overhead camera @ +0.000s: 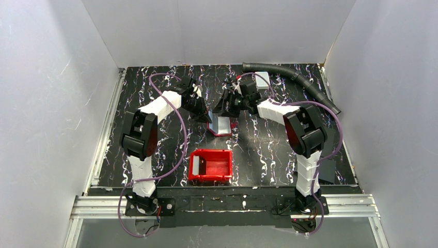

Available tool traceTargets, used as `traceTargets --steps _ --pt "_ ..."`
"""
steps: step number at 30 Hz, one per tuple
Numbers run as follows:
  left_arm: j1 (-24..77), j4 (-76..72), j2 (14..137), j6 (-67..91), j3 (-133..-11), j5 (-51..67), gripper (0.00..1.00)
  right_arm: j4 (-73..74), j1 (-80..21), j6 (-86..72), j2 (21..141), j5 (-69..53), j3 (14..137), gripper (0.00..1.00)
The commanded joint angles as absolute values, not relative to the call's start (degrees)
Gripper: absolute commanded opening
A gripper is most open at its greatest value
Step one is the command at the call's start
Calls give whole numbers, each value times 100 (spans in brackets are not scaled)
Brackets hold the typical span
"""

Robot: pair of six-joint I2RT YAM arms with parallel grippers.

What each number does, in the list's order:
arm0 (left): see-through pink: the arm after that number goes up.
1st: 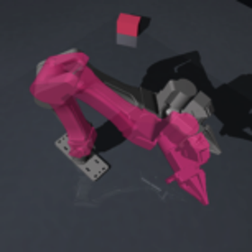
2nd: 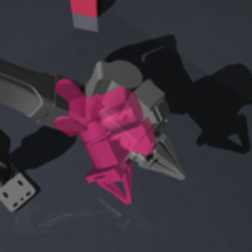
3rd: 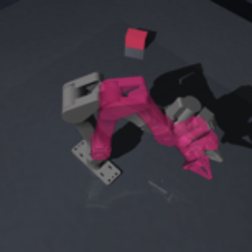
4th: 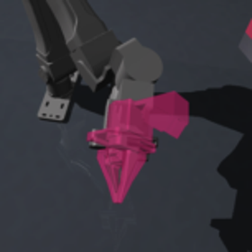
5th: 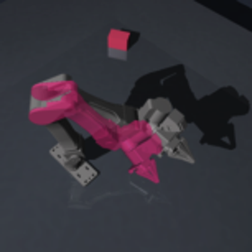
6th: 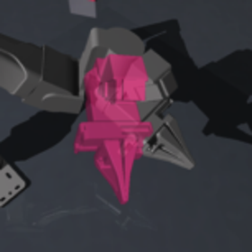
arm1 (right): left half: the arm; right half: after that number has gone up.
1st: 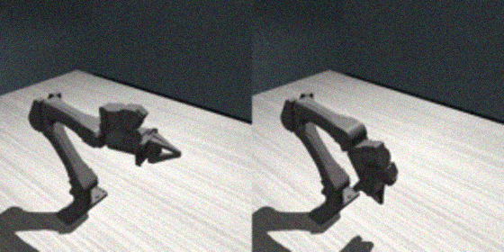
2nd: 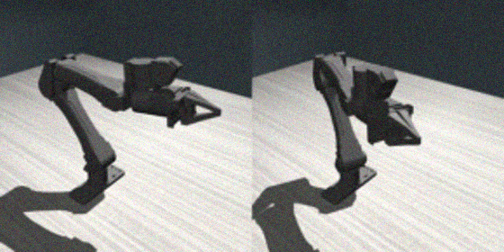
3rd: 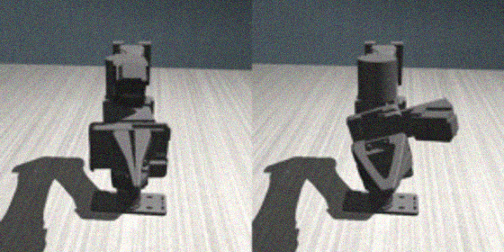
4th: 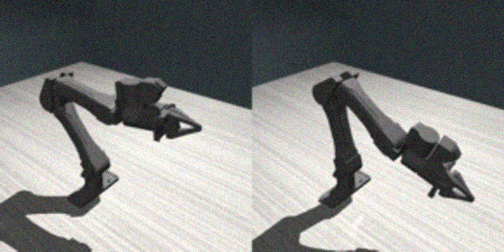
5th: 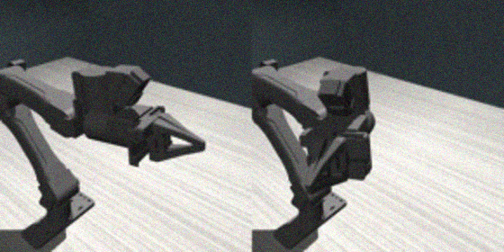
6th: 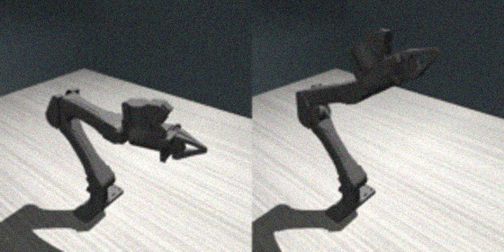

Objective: Put the credit cards into the card holder
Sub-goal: Open the card holder at the center of the board.

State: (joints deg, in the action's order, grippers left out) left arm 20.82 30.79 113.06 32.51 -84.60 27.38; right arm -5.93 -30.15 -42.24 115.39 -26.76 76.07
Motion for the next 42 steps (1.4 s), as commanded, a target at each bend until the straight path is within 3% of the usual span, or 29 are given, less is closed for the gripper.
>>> traceTargets --steps 1,8,16,23,38,42 --pt "2110 3226 11301 3133 -8665 2716 0 -307 -3136 -4246 11828 -2262 8033 73" --pt "2109 3226 11303 3107 -8687 2720 0 75 -3299 -4018 12024 -1920 8354 71" --pt "2115 3239 11302 3077 -8678 2648 0 1010 -3374 -3522 12007 -1241 8583 62" --pt "2111 3264 11372 3035 -8696 2637 0 1178 -3348 -3022 11550 -844 8255 63" --pt "2114 3305 11390 3021 -8684 2832 0 1707 -3113 -2168 10917 -1529 8444 69" --pt "2109 3304 11408 3040 -8685 2847 0 1141 -3111 -2735 11162 -2296 8337 63"
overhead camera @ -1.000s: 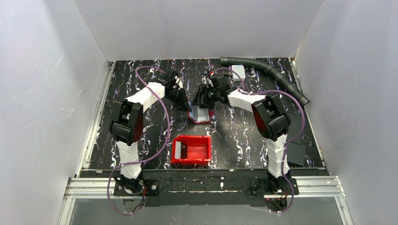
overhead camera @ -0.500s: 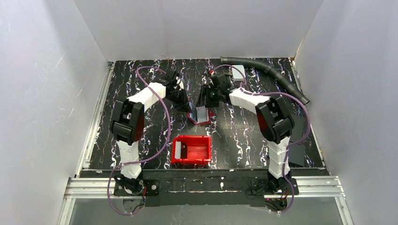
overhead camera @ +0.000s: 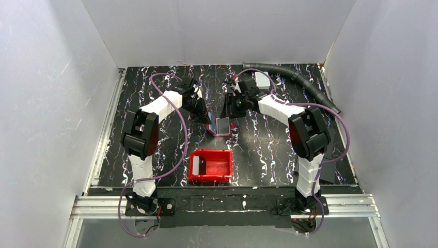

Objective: Put the credit cards into the card holder
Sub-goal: Open the card holder at the center of the board.

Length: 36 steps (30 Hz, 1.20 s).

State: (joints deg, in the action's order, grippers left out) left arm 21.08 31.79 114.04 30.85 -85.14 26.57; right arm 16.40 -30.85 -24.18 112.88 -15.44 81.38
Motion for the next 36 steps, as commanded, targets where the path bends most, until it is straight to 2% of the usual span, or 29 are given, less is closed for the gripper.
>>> traceTargets --steps 1,3,8,12,21,27,34,36 --pt "2115 3305 11408 3041 -8689 2852 0 930 -3105 -2937 11288 -2505 8282 58" --pt "2103 3305 11387 3041 -8675 2861 0 625 -3103 -3161 11474 -2750 8181 54" --pt "2092 3305 11369 3032 -8614 2904 1 -558 -3023 -3645 11647 -3213 7708 54" --pt "2075 3298 11382 3045 -8605 2959 5 -735 -2997 -3781 11821 -3389 7659 53" --pt "2048 3281 11321 3067 -8602 3040 18 -834 -2997 -3840 11987 -3471 7506 37" --pt "2040 3278 11290 3050 -8584 3049 24 -813 -2997 -3832 12003 -3484 7523 36" --pt "2032 3278 11208 3059 -8555 3058 25 -829 -2997 -3816 11944 -3526 7459 37" --pt "2031 3278 11189 3053 -8547 3045 22 -834 -2995 -3806 11907 -3508 7437 38"
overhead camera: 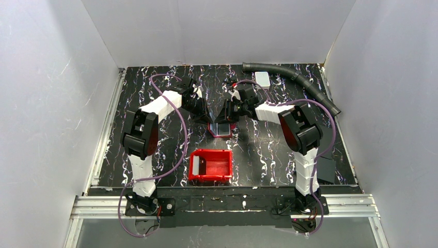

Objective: Put the credit cards into the card holder
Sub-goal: Open the card holder at the center of the board.

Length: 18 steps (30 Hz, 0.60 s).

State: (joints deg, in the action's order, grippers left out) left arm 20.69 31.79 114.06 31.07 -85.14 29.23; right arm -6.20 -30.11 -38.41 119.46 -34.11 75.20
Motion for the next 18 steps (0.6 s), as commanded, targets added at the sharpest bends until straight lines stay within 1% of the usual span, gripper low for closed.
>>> traceTargets --steps 1,6,8,11,18 --pt "2030 3278 11186 3050 -8549 3037 19 -835 -2997 -3810 11901 -3515 7436 38" --pt "2031 3266 11208 3089 -8565 3083 10 -848 -2997 -3825 11881 -3533 7420 40" --pt "2035 3244 11190 3110 -8563 3100 10 -852 -2997 -3837 11866 -3533 7403 40" --pt "2028 3243 11146 3111 -8576 3116 15 -861 -2997 -3832 11811 -3533 7360 43" --pt "2033 3243 11132 3120 -8516 3091 14 -870 -2997 -3858 11643 -3554 7313 50"
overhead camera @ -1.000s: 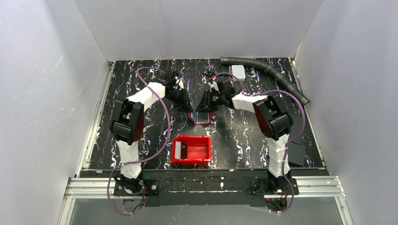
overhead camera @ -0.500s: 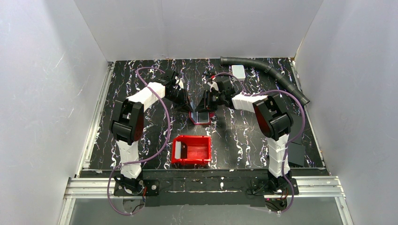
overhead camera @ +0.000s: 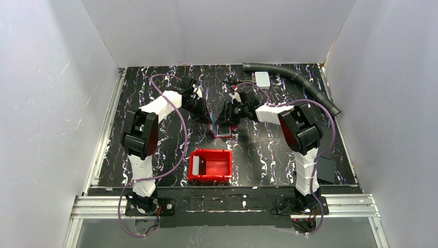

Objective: Put the credit cards into the card holder
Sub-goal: Open the card holder at the center of the board.

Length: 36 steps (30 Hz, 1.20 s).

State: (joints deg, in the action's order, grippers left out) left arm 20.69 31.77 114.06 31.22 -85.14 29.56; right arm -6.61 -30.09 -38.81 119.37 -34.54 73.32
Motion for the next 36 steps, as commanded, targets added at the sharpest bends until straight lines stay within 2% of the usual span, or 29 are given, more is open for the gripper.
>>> traceTargets --steps 1,6,11,14,17,19,27,36 --pt "2028 3243 11128 3108 -8502 3067 15 -870 -2997 -3863 11640 -3571 7313 51" --pt "2016 3307 11142 3041 -8483 2998 19 -1135 -3014 -4041 11521 -3625 7171 59" --pt "1894 3393 11088 2920 -8318 2859 23 -1180 -3049 -4091 11581 -3653 7205 60" --pt "1817 3385 11070 2908 -8230 2924 24 -1227 -3066 -4144 11665 -3674 7245 57" --pt "1780 3335 11023 2930 -8154 2927 24 -1247 -3067 -4182 11750 -3664 7287 48" --pt "1773 3315 11017 2935 -8136 2935 23 -1240 -3067 -4190 11825 -3654 7316 47" --pt "1710 3247 11107 2961 -8011 2927 23 -1093 -3098 -4119 11997 -3543 7365 56" --pt "1614 3193 11350 2927 -7864 2852 12 -1129 -3137 -4152 12182 -3577 7404 56"
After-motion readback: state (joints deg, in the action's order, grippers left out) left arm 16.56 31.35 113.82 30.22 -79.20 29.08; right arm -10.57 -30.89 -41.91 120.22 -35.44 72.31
